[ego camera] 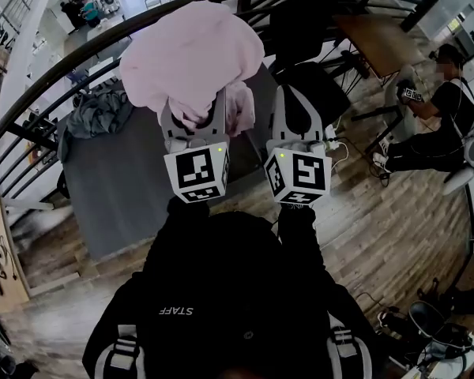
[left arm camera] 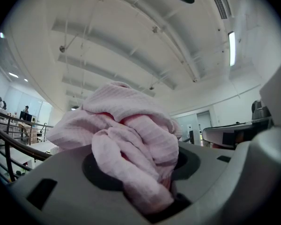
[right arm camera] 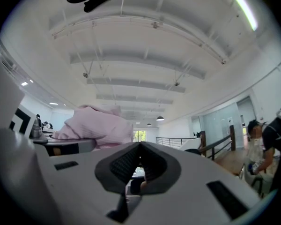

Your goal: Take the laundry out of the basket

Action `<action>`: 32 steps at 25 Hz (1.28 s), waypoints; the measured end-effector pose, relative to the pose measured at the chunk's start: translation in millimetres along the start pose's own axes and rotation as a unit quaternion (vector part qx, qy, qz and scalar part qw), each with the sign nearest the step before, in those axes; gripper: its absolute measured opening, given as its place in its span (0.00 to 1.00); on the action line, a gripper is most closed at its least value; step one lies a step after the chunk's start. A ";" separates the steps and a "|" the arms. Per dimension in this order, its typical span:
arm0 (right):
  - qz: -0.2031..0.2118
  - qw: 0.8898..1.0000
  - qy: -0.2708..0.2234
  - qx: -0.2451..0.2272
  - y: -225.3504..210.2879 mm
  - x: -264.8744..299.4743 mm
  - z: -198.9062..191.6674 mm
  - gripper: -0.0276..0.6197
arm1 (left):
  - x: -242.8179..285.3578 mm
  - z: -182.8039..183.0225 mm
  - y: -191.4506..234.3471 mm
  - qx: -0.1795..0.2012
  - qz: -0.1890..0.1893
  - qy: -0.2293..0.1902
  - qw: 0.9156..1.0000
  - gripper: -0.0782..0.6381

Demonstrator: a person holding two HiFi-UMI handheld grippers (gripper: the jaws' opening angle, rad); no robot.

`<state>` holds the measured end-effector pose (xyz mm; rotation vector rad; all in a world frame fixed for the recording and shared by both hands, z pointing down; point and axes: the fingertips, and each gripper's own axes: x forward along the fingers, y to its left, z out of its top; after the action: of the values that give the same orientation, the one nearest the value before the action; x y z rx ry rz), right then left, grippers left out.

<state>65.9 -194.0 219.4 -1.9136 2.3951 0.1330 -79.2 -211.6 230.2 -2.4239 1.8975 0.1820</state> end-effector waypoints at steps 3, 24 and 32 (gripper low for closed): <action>-0.002 1.000 -0.003 -0.003 -0.6 1.0 0.6 0.06 | 1.5 2.9 1.5 0.004 0.003 -0.006 1.000 0.44; -0.016 0.999 -0.030 -0.009 1.3 4.1 15.2 0.06 | 2.2 31.6 8.7 0.020 0.010 -0.056 0.998 0.44; -0.018 0.999 -0.025 -0.009 4.4 6.5 13.1 0.06 | 4.3 26.7 10.1 0.021 0.006 -0.047 0.999 0.45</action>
<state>60.2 -197.8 205.8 -1.9365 2.3335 0.1980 -89.5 -215.0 203.4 -2.3345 1.8581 0.2482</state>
